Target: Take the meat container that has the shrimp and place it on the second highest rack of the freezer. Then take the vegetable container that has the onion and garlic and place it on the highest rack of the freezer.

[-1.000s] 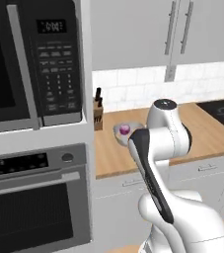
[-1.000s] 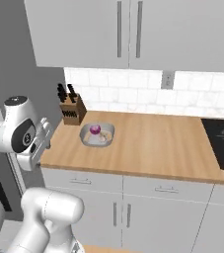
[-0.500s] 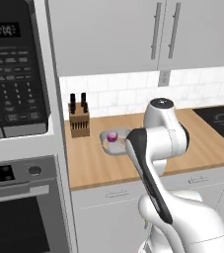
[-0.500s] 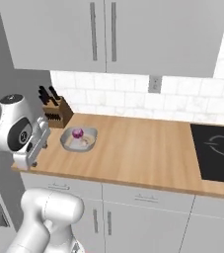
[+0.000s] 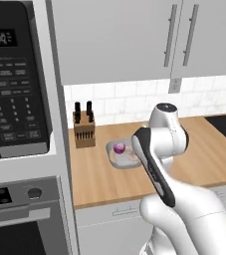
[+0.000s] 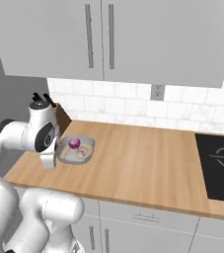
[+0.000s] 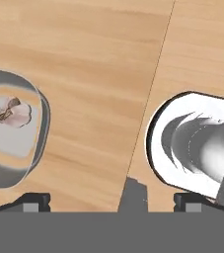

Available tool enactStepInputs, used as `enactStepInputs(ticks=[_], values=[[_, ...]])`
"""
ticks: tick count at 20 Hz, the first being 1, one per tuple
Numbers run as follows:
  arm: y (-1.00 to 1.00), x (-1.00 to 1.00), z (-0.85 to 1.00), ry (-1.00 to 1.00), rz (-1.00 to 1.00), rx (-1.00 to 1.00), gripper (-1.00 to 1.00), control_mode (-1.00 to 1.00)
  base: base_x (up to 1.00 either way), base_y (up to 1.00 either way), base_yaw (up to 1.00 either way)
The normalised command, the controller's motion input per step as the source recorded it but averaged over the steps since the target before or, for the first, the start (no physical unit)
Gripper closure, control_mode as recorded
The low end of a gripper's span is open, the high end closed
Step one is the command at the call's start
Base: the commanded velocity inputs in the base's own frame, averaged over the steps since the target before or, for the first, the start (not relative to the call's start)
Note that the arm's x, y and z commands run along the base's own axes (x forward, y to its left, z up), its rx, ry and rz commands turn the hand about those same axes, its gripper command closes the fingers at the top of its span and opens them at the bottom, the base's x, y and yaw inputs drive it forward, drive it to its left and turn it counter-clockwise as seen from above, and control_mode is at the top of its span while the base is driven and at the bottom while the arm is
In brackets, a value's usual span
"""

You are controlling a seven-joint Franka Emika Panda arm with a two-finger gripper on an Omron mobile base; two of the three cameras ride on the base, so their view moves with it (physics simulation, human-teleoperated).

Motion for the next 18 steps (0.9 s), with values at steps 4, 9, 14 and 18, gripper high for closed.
enactStepInputs(ticks=[4,9,14,18], values=[[-0.07,1.0,-0.48,0.01,0.45,0.04,-1.0,-1.0,0.0,0.0,0.0],[-0.06,0.9,-0.1,0.05,0.36,0.09,-1.0,-1.0,0.0,0.0,0.0],[0.48,0.48,-0.61,0.03,0.06,-0.03,-1.0,-1.0,0.0,0.0,0.0],[0.32,-0.19,-0.68,0.05,0.0,-0.11,-1.0,-1.0,0.0,0.0,0.0]])
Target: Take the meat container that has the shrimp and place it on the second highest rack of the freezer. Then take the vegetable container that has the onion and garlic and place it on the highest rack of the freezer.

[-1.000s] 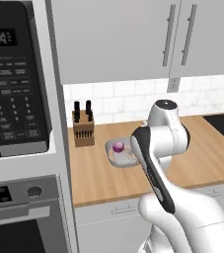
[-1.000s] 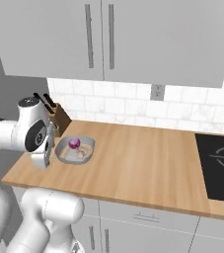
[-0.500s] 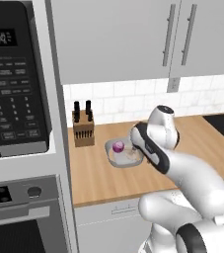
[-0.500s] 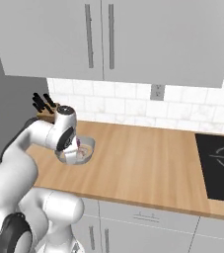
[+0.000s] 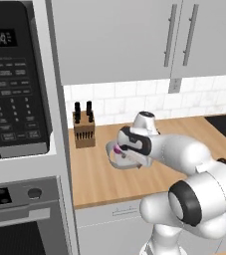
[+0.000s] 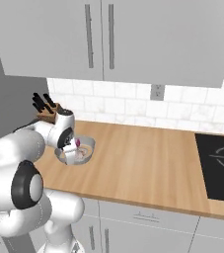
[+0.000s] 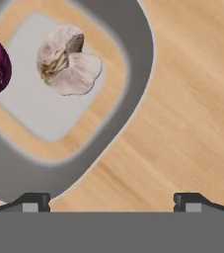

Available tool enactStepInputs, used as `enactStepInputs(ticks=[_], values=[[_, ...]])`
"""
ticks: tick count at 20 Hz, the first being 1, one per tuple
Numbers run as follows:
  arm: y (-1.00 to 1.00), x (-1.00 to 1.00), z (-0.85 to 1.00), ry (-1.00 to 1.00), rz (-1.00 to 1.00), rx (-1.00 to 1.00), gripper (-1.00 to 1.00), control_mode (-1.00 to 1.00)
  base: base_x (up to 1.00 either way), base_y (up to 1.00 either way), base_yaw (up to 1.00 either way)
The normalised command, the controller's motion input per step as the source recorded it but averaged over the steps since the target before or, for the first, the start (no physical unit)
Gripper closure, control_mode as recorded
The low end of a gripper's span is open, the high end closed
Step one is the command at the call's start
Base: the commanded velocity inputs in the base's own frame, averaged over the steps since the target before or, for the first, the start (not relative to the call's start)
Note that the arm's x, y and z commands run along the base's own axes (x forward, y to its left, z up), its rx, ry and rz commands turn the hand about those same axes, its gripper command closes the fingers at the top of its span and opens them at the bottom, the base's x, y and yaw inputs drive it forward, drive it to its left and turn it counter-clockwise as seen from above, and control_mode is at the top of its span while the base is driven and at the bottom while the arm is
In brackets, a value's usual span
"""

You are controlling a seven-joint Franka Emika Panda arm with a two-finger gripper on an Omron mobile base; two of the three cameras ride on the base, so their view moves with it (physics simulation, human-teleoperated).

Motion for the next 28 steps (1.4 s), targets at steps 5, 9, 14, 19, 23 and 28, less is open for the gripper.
enactStepInputs(ticks=[5,9,14,19,23,28], values=[[0.01,-0.15,-0.17,-0.07,-0.02,-0.05,-1.0,-1.0,0.0,0.0,0.0],[-0.02,0.13,-0.26,-0.02,-0.05,-0.06,-1.0,-1.0,0.0,0.0,0.0],[-0.06,0.34,-0.06,0.01,-0.02,-0.01,-1.0,-1.0,0.0,0.0,0.0],[0.0,0.03,-0.26,0.0,0.0,-0.03,1.0,-1.0,0.0,0.0,0.0],[0.0,0.0,0.0,0.0,0.0,0.0,1.0,-1.0,0.0,0.0,0.0],[0.0,0.0,0.0,0.0,0.0,0.0,1.0,-1.0,0.0,0.0,0.0]])
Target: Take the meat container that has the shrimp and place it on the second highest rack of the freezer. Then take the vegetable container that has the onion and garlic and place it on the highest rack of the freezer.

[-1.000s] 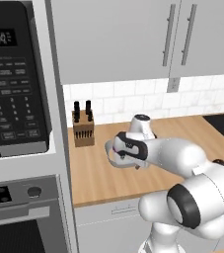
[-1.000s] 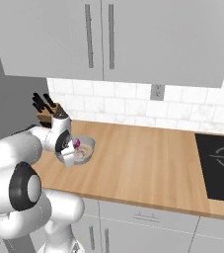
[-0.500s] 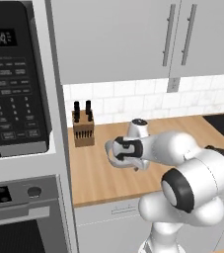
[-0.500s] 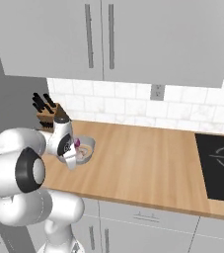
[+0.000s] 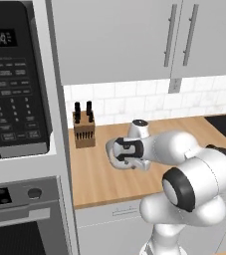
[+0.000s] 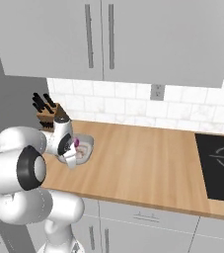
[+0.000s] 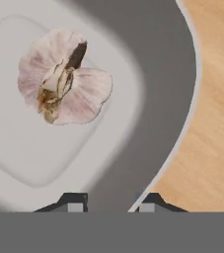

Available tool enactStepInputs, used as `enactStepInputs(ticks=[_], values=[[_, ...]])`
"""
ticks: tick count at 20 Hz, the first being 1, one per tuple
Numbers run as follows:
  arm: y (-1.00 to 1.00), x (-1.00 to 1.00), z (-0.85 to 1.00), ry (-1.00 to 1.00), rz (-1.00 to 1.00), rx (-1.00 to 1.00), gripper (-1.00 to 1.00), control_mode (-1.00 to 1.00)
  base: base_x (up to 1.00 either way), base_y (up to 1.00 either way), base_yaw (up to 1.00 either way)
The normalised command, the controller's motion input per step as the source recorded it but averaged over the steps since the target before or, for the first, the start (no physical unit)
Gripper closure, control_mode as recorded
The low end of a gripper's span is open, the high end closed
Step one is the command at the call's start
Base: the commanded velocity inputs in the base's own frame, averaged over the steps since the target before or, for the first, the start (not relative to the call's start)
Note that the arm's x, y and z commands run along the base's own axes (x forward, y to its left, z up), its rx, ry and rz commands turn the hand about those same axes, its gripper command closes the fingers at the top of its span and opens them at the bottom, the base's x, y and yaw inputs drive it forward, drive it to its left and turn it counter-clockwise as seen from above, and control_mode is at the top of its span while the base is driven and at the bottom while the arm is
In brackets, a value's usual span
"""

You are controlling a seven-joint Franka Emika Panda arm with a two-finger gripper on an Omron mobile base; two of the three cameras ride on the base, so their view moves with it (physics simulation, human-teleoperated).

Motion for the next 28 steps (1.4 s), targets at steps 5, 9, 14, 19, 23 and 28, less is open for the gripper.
enactStepInputs(ticks=[5,9,14,19,23,28], values=[[0.0,-0.43,0.31,-0.07,-0.08,0.0,1.0,-1.0,0.0,0.0,0.0],[0.0,-0.9,0.46,-0.09,-0.24,0.0,1.0,-1.0,0.0,0.0,0.0],[0.0,-0.98,0.61,-0.12,-0.29,0.0,1.0,-1.0,0.0,0.0,0.0],[0.0,-0.9,0.9,-0.15,-0.29,0.01,1.0,-1.0,0.0,0.0,0.0],[-0.06,-0.73,1.0,-0.2,-0.3,0.05,1.0,-1.0,0.0,0.0,0.0],[-0.03,-0.79,0.49,-0.24,-0.07,0.02,1.0,-1.0,0.0,0.0,0.0]])
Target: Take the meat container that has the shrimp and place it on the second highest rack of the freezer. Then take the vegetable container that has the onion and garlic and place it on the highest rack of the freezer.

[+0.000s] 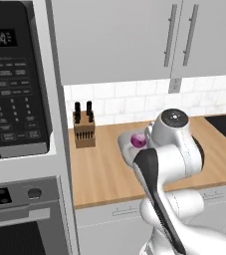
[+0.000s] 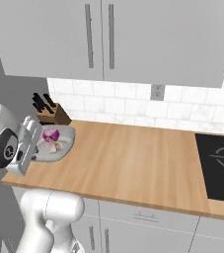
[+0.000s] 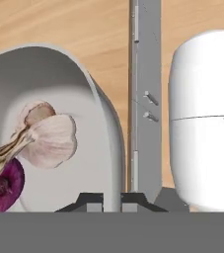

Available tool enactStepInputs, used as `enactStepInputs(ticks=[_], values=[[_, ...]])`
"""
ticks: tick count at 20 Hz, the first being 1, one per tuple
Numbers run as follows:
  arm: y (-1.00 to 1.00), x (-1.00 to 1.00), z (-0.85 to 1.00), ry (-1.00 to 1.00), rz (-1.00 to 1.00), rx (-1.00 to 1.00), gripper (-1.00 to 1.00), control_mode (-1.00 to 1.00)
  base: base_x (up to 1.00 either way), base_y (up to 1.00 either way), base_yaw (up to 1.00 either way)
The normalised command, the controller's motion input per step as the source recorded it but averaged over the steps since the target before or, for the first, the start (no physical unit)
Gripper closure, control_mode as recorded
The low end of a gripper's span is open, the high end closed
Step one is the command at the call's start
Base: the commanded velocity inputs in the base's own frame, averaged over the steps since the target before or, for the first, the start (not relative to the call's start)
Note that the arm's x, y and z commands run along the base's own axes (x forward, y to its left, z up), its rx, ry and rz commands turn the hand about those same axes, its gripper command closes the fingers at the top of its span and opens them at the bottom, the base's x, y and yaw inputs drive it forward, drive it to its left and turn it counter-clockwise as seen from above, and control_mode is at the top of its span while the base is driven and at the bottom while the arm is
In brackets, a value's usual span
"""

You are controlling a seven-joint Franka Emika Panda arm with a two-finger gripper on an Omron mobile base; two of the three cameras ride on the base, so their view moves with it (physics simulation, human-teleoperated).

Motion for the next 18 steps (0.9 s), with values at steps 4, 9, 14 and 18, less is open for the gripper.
enactStepInputs(ticks=[4,9,14,18], values=[[0.0,0.0,0.0,0.0,0.0,0.0,1.0,1.0,-1.0,0.0,0.0],[0.0,0.0,0.0,0.0,0.0,0.0,1.0,1.0,-1.0,0.09,0.0],[0.0,0.0,0.0,0.0,0.0,0.0,1.0,1.0,-0.79,0.86,0.25],[0.0,0.0,0.0,0.0,0.0,0.0,1.0,1.0,-0.12,1.0,0.57]])
